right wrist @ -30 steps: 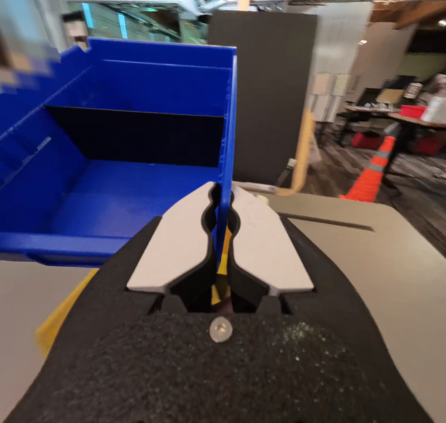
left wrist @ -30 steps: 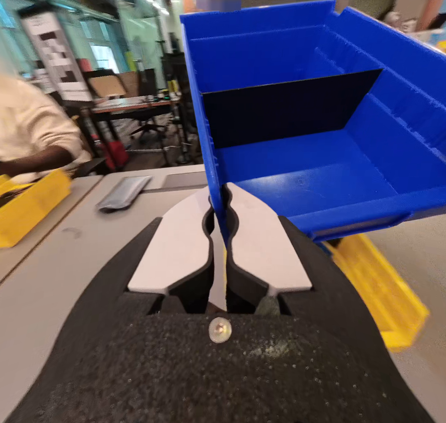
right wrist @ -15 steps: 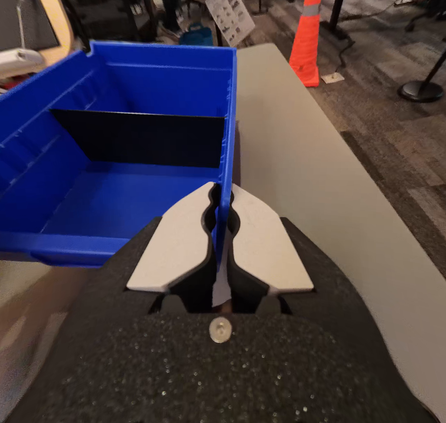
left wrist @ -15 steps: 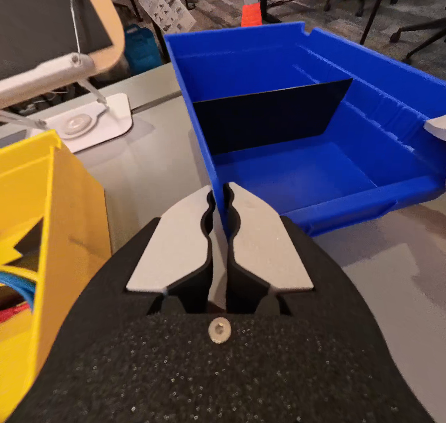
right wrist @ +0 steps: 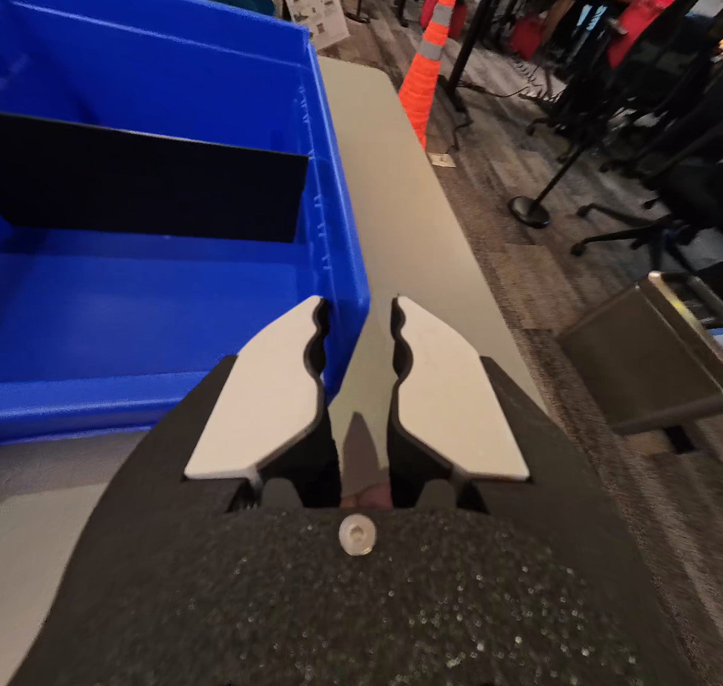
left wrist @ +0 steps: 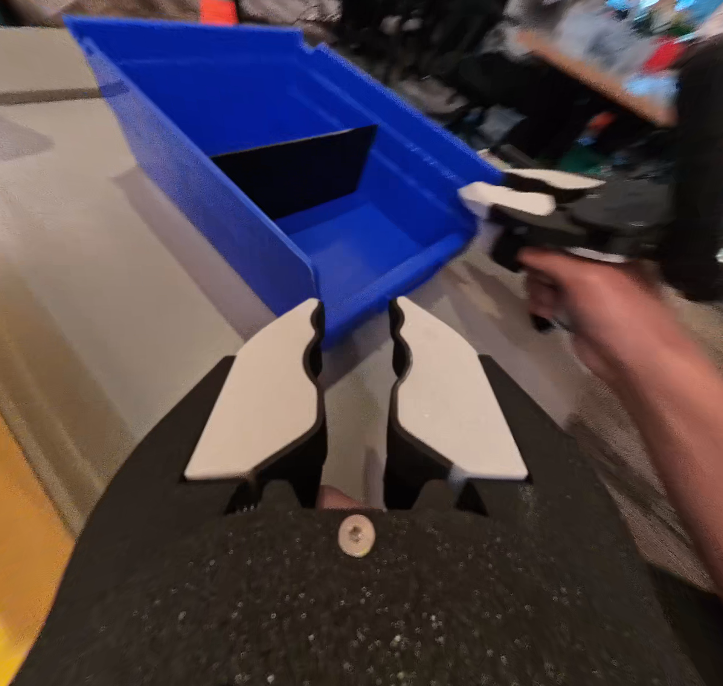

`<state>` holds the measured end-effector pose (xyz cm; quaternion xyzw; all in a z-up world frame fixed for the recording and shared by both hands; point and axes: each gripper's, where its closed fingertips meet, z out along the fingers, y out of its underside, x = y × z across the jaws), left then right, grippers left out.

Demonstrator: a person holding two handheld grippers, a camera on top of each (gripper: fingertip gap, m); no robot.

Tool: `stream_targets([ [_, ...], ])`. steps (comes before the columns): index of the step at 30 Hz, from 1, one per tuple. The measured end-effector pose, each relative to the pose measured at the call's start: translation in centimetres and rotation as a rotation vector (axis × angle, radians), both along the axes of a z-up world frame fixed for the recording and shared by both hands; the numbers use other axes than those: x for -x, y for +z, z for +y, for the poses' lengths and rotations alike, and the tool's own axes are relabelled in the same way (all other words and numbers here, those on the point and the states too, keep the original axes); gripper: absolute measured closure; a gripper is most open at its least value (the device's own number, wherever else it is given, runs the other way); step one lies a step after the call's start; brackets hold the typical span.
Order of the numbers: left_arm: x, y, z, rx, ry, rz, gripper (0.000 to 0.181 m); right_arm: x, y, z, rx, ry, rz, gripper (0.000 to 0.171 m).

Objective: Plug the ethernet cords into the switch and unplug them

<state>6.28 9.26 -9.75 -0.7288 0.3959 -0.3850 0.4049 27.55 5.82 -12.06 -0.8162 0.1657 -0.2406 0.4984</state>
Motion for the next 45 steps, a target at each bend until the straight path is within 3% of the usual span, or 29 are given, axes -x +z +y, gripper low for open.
stream_targets([
  [4,8.3,4.5,-1.4,-0.081,-0.084,-0.110,0.150,1.5,2.8,-0.8,-0.118,-0.023,0.013,0.137],
  [7,16.9,6.0,3.0,-0.178,0.095,-0.118,0.142,6.6,5.8,0.8,-0.208,0.094,-0.004,0.133],
  [9,23.1,5.8,7.4,-0.236,0.296,-0.064,0.137,13.3,6.6,3.2,-0.213,0.281,0.003,0.134],
  [11,28.3,4.9,10.7,-0.260,0.477,-0.009,0.129,23.1,5.2,5.7,-0.161,0.595,0.176,0.133],
  [13,31.1,3.3,12.4,-0.305,0.556,0.071,0.123,30.5,3.9,7.2,-0.161,0.733,0.379,0.108],
  [16,31.9,-1.1,13.6,-0.260,0.546,0.234,0.123,33.7,2.6,9.3,-0.199,0.634,0.391,0.116],
  [18,31.5,-3.5,13.6,-0.145,0.501,0.251,0.141,34.3,1.5,10.4,-0.142,0.561,0.339,0.119],
  [20,30.8,-4.0,13.4,-0.088,0.449,0.212,0.160,34.6,0.7,11.2,-0.097,0.494,0.295,0.133],
  [21,30.6,-3.7,13.4,-0.080,0.439,0.189,0.165,34.8,0.3,11.4,-0.075,0.475,0.264,0.146],
  [24,30.8,-3.6,14.0,-0.106,0.440,0.202,0.171,34.0,-0.1,11.6,-0.030,0.363,0.204,0.163],
  [30,33.6,-2.7,15.4,-0.167,0.547,0.258,0.177,36.2,0.8,13.3,-0.062,0.325,0.167,0.165],
  [36,41.3,-0.3,19.9,-0.215,0.700,0.256,0.178,43.5,3.3,17.9,-0.108,0.397,0.165,0.164],
  [41,48.3,-0.5,23.9,-0.199,0.750,0.277,0.179,50.6,2.4,22.2,-0.047,0.467,0.204,0.163],
  [45,50.7,-2.0,25.4,-0.118,0.739,0.278,0.179,53.3,1.1,24.0,0.020,0.482,0.224,0.162],
])
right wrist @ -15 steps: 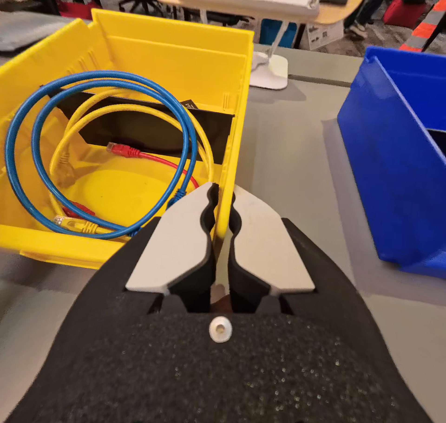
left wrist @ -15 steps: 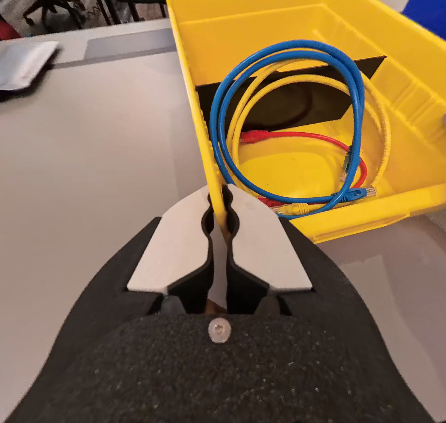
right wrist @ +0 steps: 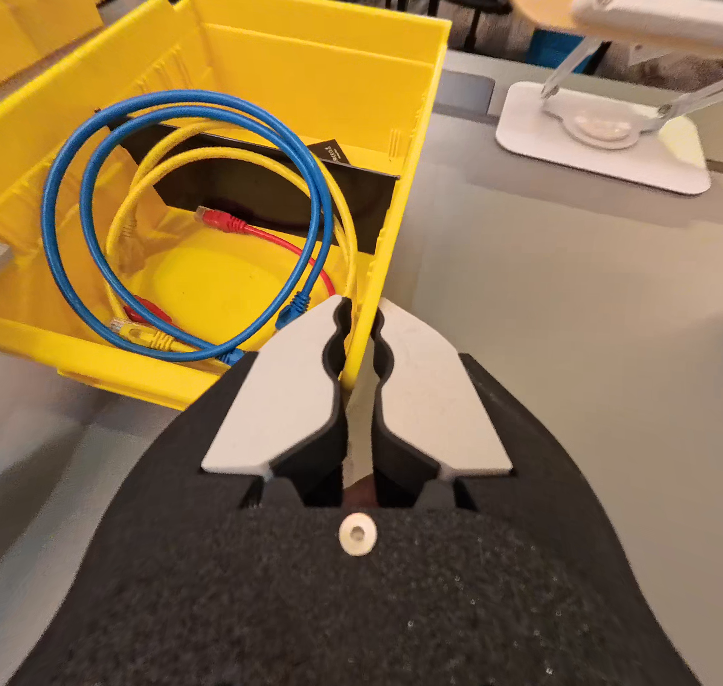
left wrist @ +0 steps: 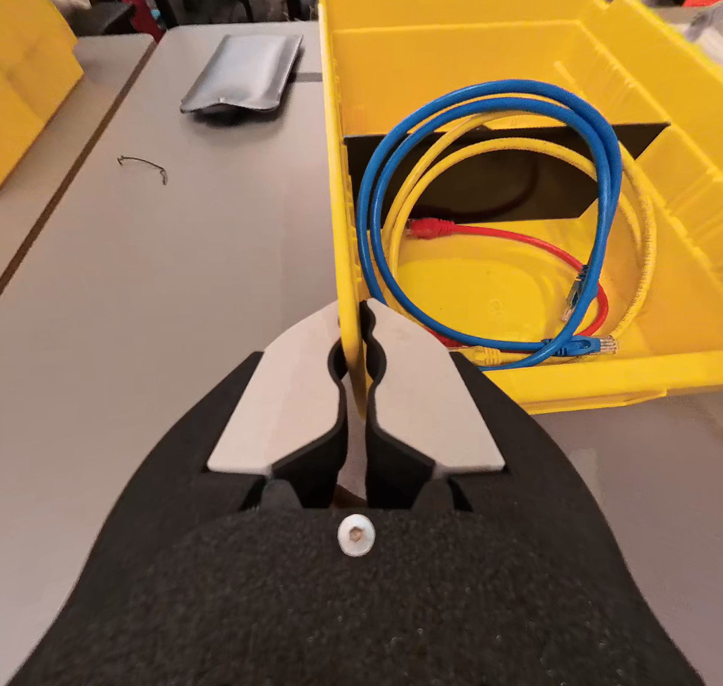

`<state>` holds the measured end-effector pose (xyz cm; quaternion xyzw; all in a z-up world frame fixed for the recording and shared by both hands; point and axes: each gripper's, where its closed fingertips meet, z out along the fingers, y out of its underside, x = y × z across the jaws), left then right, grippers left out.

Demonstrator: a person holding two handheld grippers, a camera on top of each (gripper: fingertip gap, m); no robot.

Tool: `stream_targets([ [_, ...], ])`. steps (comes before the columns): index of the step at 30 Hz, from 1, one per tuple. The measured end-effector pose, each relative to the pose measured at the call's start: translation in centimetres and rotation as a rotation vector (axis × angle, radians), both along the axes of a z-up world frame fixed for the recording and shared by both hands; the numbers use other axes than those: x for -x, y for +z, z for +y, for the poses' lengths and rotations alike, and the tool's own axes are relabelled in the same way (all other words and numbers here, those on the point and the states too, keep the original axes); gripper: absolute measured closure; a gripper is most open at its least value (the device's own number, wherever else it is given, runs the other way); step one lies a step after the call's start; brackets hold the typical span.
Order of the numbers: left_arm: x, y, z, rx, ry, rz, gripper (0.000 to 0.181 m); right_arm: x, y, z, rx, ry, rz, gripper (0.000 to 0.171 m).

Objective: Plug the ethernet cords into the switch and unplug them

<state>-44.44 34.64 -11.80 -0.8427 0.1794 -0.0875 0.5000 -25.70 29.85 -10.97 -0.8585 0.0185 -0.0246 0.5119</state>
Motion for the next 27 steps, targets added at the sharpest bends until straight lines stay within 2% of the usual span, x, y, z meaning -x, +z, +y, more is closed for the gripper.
stream_targets([
  [2,0.1,-0.4,0.3,0.011,-0.028,0.000,0.179,0.2,-1.2,0.2,0.030,0.001,0.037,0.162],
  [4,0.1,-0.3,0.7,-0.007,-0.037,-0.026,0.179,0.6,-1.0,0.3,-0.025,0.043,0.085,0.157],
  [7,0.5,-0.7,1.3,-0.003,-0.005,-0.035,0.178,1.8,-0.9,-0.4,-0.036,0.220,0.095,0.144],
  [12,0.2,1.2,0.6,-0.094,-0.018,-0.080,0.160,1.2,1.3,-5.5,-0.022,0.537,0.210,0.147],
  [15,0.6,4.6,-0.5,-0.231,0.001,-0.177,0.161,-2.2,2.3,-9.0,-0.090,0.632,0.220,0.147],
  [18,0.2,7.2,-2.4,-0.292,0.012,-0.310,0.163,-8.5,1.5,-11.1,-0.151,0.544,0.169,0.147],
  [20,-1.1,7.6,-3.8,-0.293,-0.016,-0.362,0.164,-13.9,0.7,-12.2,-0.170,0.379,0.111,0.148],
  [24,-4.9,6.6,-5.8,-0.261,-0.069,-0.291,0.168,-23.0,1.0,-15.8,-0.220,0.117,-0.014,0.150],
  [27,-8.3,4.8,-8.6,-0.197,-0.151,-0.256,0.168,-28.1,1.1,-18.8,-0.219,-0.024,-0.088,0.150],
])
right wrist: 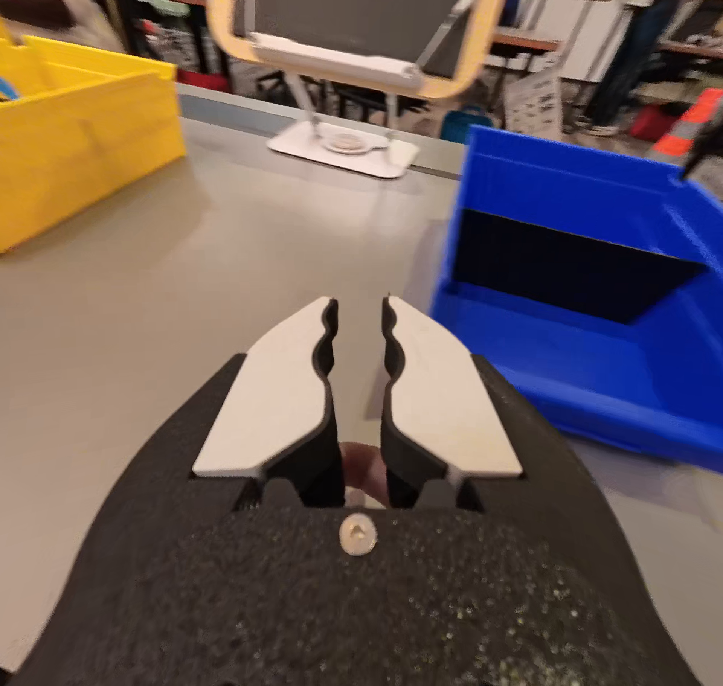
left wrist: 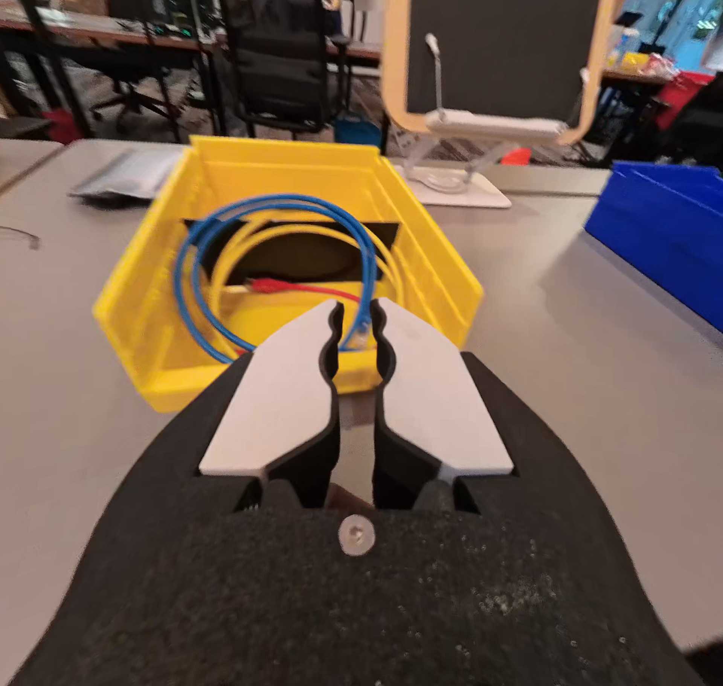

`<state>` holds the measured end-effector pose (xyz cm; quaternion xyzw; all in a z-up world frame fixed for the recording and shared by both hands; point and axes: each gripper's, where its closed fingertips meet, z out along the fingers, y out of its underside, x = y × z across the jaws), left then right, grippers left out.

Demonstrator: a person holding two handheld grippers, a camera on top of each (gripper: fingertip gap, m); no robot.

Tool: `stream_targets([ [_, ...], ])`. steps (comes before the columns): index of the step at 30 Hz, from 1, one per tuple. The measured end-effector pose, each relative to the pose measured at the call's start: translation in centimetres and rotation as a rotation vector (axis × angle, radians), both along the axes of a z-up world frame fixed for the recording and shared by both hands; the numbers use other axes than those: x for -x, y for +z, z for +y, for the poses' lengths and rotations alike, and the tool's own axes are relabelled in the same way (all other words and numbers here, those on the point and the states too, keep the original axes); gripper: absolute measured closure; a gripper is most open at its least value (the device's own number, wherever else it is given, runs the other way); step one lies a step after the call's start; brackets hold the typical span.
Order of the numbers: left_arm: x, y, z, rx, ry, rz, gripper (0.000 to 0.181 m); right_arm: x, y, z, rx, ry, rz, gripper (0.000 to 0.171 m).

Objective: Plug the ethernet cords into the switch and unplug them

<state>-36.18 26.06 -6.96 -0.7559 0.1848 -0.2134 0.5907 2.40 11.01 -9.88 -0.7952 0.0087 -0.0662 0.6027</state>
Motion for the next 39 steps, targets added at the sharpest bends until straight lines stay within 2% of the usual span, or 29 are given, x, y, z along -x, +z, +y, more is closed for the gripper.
stream_targets([
  [5,-3.5,-2.9,-4.4,0.062,-0.111,0.091,0.168,-5.6,-1.0,-3.7,0.011,-0.133,0.098,0.148],
  [7,-4.3,-2.9,-4.8,0.060,-0.152,0.111,0.167,-7.2,-1.1,-4.0,0.006,-0.173,0.131,0.148],
  [10,-4.5,-3.2,-4.6,0.037,-0.171,0.145,0.167,-8.5,-1.5,-4.1,0.019,-0.207,0.157,0.158],
  [16,-3.9,-3.8,-4.2,0.096,-0.170,0.101,0.167,-8.7,-1.6,-4.2,0.028,-0.232,0.130,0.171],
  [22,-3.6,-4.4,-4.0,0.125,-0.176,0.111,0.166,-8.5,-0.7,-3.9,-0.017,-0.231,0.008,0.171],
  [39,-3.7,-4.6,-4.3,0.159,-0.193,0.073,0.166,-8.4,-1.4,-3.7,-0.013,-0.217,0.134,0.171],
])
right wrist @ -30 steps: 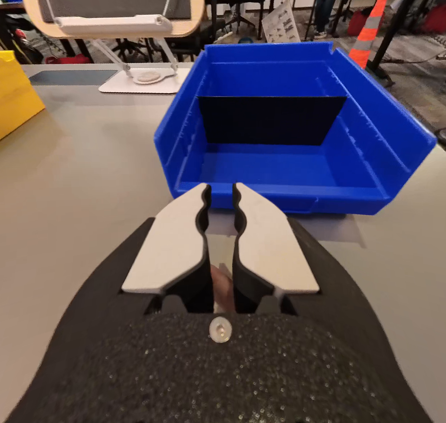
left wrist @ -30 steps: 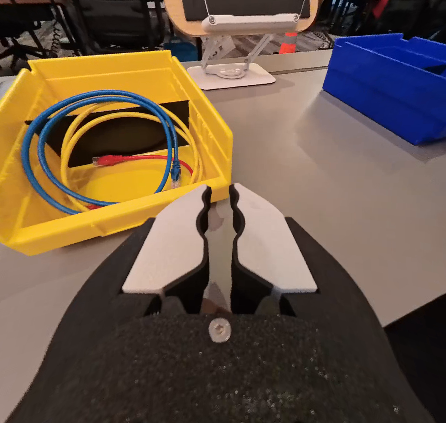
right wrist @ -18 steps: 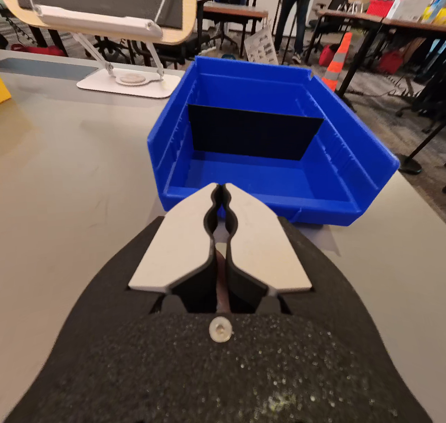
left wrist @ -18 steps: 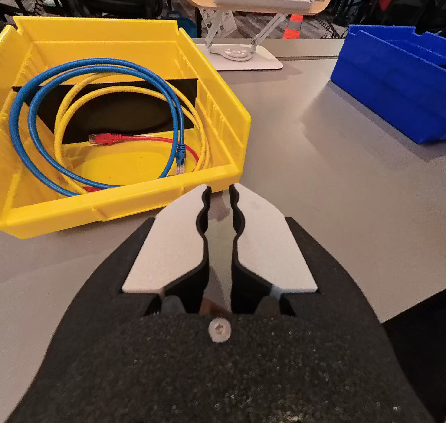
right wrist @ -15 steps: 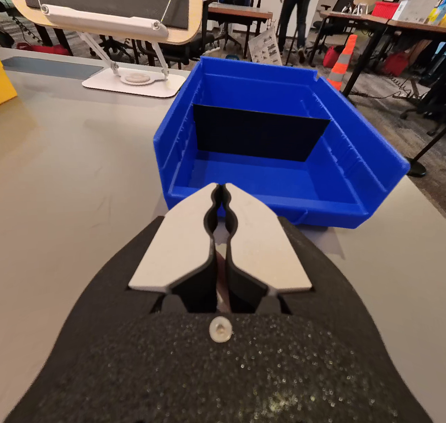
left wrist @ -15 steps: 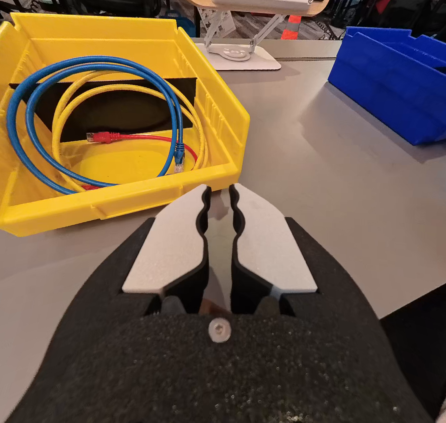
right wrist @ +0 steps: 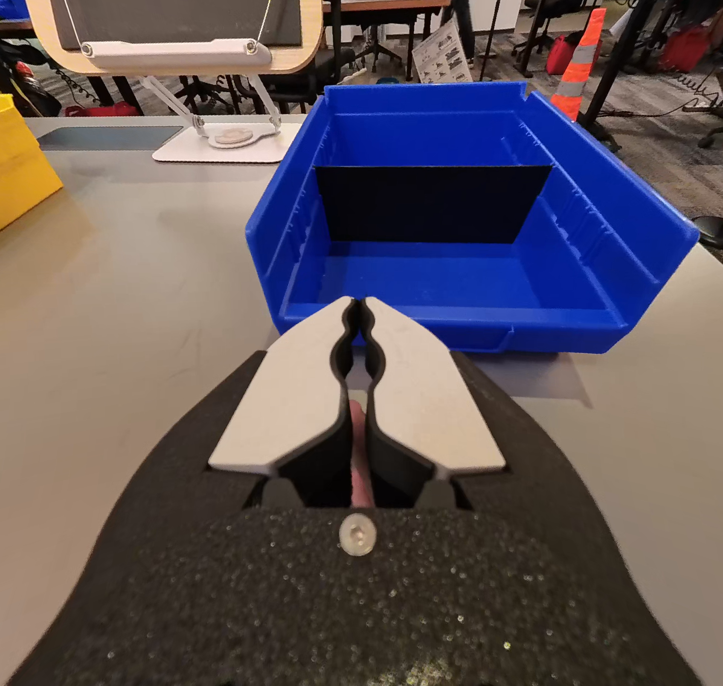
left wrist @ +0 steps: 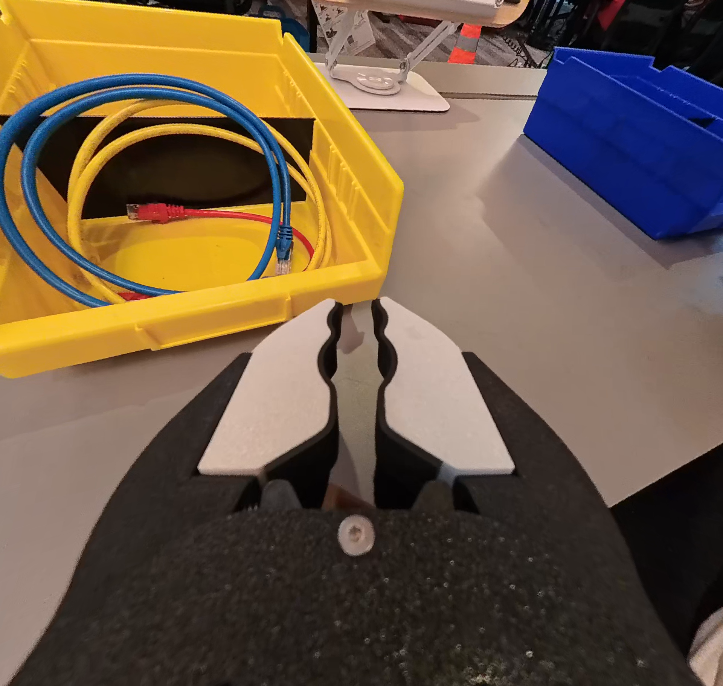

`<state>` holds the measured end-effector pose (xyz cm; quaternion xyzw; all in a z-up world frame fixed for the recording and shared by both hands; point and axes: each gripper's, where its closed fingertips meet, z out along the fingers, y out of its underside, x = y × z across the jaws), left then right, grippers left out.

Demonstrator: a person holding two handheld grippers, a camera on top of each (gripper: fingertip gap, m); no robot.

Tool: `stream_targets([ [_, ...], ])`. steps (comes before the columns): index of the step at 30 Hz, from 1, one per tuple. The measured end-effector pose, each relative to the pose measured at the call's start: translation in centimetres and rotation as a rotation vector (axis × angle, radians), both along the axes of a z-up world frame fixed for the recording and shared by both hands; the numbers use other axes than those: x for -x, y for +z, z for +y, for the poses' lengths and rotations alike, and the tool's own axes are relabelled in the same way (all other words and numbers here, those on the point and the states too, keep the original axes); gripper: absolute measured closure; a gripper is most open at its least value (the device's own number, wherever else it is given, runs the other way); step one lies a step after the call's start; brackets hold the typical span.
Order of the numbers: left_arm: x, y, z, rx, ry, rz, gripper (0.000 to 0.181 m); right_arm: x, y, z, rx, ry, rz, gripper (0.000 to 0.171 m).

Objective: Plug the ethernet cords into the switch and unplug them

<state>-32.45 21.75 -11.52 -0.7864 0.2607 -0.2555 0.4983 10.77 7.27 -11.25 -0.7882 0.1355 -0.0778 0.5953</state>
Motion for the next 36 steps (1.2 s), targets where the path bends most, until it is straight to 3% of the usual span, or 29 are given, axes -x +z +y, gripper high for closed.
stream_targets([
  [7,0.3,-0.6,0.2,0.012,0.012,0.033,0.164,1.3,-0.4,0.4,0.024,0.070,0.003,0.169],
  [14,0.1,-0.8,0.2,0.024,0.001,0.027,0.158,2.1,-0.7,0.8,0.055,0.092,-0.038,0.145],
  [19,-0.6,-1.4,-0.4,0.097,-0.073,0.048,0.147,2.5,-1.0,1.0,0.066,0.102,-0.021,0.130],
  [23,-1.5,0.8,0.1,0.184,-0.200,0.057,0.137,2.9,-0.9,0.8,0.072,0.109,-0.015,0.129],
  [25,-1.4,2.5,2.3,0.192,-0.266,0.169,0.129,3.2,-1.1,0.8,0.082,0.125,-0.010,0.129],
  [29,-2.3,6.1,9.9,0.138,-0.348,0.411,0.131,3.5,-1.7,1.0,0.107,0.149,0.003,0.130],
  [32,-3.6,5.5,16.2,0.153,-0.380,0.634,0.131,3.2,-1.9,0.9,0.121,0.139,-0.031,0.131],
  [36,-4.7,1.9,23.6,0.166,-0.400,0.932,0.124,3.1,-1.7,0.9,0.106,0.137,-0.005,0.132],
])
